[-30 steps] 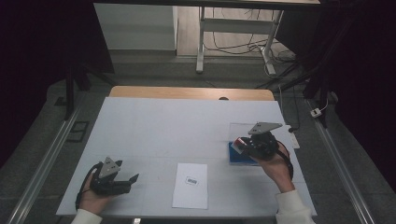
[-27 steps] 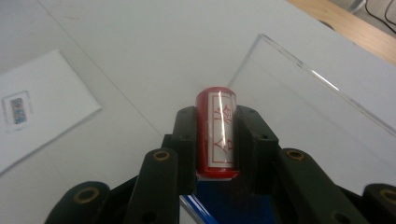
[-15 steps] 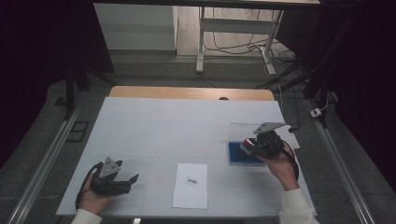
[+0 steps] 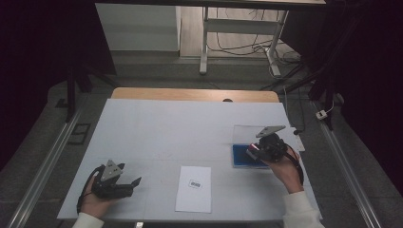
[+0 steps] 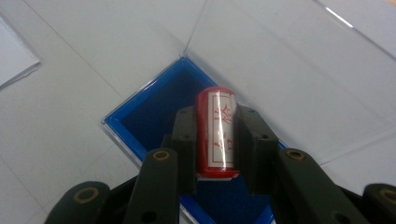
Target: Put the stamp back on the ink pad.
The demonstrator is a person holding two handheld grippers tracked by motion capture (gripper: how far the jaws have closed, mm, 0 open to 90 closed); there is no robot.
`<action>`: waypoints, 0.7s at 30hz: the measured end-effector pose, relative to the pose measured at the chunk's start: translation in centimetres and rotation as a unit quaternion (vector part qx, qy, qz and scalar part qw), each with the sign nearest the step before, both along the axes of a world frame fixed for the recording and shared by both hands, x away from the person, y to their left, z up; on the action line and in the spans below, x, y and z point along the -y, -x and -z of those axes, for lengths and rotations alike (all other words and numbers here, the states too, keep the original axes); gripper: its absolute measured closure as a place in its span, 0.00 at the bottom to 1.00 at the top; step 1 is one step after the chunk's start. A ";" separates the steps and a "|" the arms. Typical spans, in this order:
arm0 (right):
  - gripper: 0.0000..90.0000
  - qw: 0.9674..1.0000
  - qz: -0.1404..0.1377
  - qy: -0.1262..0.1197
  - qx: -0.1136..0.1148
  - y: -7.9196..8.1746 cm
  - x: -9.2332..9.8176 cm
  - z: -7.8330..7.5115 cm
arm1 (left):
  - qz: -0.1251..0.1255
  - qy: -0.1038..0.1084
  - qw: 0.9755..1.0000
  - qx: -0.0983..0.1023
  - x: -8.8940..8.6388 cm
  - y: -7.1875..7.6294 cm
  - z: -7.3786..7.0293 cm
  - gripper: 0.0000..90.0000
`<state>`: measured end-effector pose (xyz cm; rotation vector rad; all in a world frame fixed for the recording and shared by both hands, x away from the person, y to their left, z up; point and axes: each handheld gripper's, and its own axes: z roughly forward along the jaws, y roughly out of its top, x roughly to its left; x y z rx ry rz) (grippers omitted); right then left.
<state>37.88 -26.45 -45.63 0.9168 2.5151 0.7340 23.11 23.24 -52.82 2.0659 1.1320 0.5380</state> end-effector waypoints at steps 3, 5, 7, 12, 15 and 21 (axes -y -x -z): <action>0.77 1.000 -0.002 0.004 -0.002 0.0 -0.2 0.2 | -0.001 0.001 1.000 0.000 0.0 0.0 0.0 0.21; 0.77 1.000 -0.003 0.006 -0.005 -0.1 -0.3 0.4 | 0.000 0.001 1.000 0.000 0.0 0.0 0.0 0.21; 0.77 1.000 -0.003 0.011 -0.007 -0.1 -0.4 0.6 | 0.000 0.001 1.000 0.000 0.0 0.0 0.0 0.21; 0.77 1.000 -0.004 0.012 -0.010 -0.2 -0.5 0.9 | -0.001 0.001 1.000 0.000 -0.1 0.0 0.0 0.21; 0.76 1.000 -0.002 0.012 -0.009 -0.2 -0.5 0.9 | -0.001 0.001 1.000 0.000 -0.1 0.0 0.0 0.21; 0.52 1.000 0.003 -0.001 -0.003 -0.2 -0.6 0.9 | 0.002 0.000 1.000 0.000 0.0 0.0 0.0 0.21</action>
